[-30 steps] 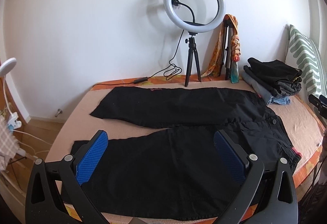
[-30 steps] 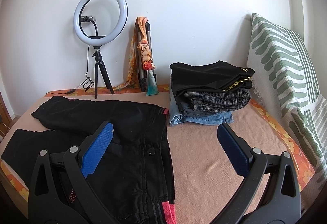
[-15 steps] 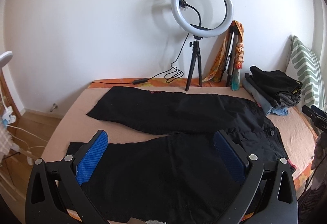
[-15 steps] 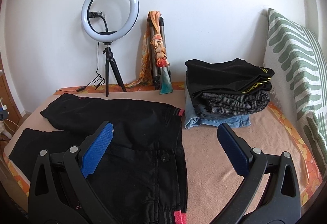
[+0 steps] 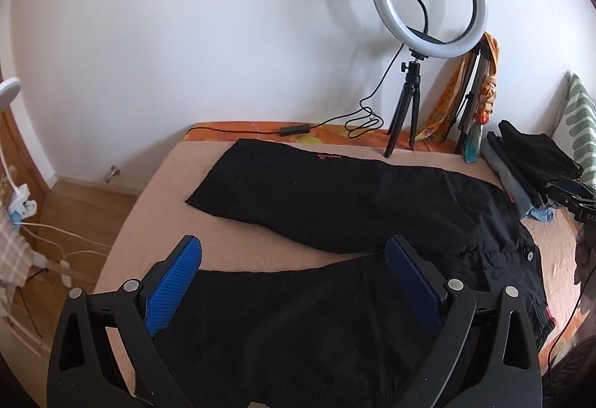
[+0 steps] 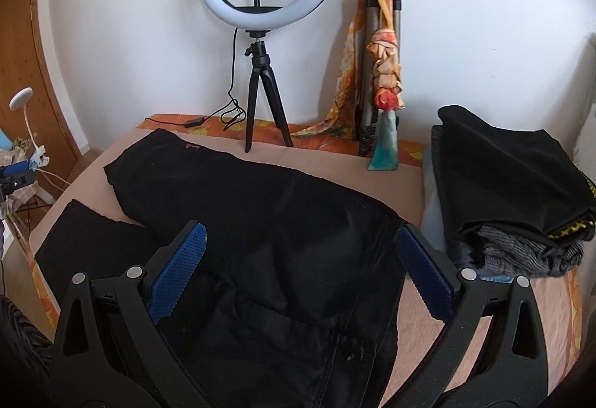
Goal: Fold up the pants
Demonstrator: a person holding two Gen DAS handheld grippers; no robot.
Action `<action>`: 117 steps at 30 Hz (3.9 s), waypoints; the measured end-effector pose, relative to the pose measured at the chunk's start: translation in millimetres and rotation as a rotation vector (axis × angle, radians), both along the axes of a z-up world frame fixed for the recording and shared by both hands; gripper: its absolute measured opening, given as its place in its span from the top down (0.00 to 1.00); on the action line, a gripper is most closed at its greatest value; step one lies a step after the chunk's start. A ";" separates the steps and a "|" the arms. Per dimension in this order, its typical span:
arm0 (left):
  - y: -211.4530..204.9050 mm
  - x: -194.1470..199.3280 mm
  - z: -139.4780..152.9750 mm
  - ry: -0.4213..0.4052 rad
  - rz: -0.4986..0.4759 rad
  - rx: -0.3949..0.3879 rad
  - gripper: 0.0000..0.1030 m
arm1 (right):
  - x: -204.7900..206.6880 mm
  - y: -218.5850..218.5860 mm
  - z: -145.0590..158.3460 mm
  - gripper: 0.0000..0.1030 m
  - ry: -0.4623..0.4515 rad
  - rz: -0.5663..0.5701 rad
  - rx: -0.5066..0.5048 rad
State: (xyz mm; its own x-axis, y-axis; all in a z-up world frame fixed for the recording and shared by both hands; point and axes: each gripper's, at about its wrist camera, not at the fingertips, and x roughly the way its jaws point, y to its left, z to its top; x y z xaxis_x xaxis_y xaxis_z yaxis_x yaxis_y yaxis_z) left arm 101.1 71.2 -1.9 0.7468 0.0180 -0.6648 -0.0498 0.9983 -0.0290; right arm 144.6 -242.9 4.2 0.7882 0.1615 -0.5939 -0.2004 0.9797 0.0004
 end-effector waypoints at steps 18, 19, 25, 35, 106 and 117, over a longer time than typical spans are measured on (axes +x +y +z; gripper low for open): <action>24.2 123.4 -38.9 0.187 -0.031 -0.069 0.18 | 189.7 25.4 -63.6 0.00 0.295 0.141 -0.095; 25.3 130.3 -41.1 0.192 -0.031 -0.072 0.18 | 197.2 28.5 -67.4 0.00 0.304 0.154 -0.098; 32.2 171.5 -58.1 0.230 -0.027 -0.085 0.18 | 227.5 42.7 -90.0 0.00 0.344 0.233 -0.139; 22.8 220.9 -106.8 0.300 -0.022 -0.131 0.18 | 252.7 49.8 -122.9 0.05 0.399 0.284 -0.199; 85.4 191.6 -56.9 0.046 0.152 -0.466 0.95 | 11.9 124.3 -14.1 0.92 0.070 0.408 -0.352; 103.5 83.8 -20.1 -0.033 0.176 -0.448 0.95 | -72.2 137.2 4.2 0.92 0.008 0.459 -0.400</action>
